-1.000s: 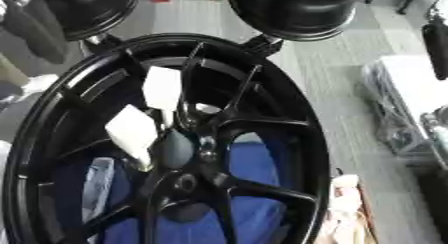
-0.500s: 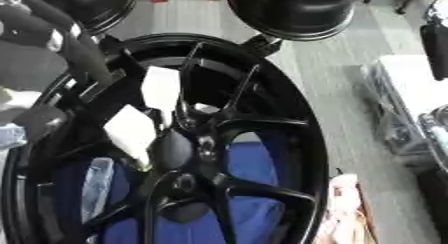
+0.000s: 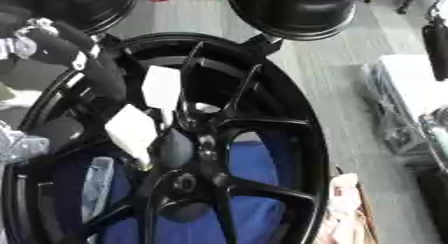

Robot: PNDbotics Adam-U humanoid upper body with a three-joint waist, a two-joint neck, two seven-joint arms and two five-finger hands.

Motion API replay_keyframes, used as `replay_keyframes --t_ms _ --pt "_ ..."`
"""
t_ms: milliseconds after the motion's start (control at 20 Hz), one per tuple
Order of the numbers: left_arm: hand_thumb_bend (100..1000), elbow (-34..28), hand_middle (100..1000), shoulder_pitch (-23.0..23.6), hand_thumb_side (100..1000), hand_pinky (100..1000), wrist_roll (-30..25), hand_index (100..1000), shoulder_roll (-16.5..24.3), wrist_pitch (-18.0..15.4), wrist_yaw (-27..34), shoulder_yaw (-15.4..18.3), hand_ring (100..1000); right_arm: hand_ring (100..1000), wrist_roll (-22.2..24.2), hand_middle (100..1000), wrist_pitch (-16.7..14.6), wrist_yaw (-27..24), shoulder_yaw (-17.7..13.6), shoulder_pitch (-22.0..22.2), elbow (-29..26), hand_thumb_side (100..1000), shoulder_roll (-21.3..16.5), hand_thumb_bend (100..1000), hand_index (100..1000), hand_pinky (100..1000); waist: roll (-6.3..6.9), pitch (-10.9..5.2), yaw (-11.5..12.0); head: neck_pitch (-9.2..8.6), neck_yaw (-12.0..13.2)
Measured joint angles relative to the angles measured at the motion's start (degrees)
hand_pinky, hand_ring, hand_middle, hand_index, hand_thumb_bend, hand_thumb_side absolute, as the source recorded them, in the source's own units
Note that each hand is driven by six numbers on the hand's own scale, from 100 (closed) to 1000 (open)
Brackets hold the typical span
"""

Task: Pull the pin out of the wheel hub.

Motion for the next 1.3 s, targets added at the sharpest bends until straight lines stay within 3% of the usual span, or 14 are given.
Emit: replay_keyframes --t_ms 500,1300 --pt "196 0.0 783 0.0 152 848 -0.76 843 -2.15 3.7 -5.1 -1.08 767 618 -0.29 688 -0.29 -0.33 0.12 0.0 0.0 497 0.41 100 549 490 0.01 0.36 -0.29 0.0 0.24" --pt "216 0.0 814 1.1 154 853 -2.41 850 -3.42 5.95 -8.12 -1.99 792 617 -0.63 688 -0.63 -0.8 0.47 -0.26 0.0 508 0.95 100 547 489 -0.01 1.02 -0.35 0.0 0.76"
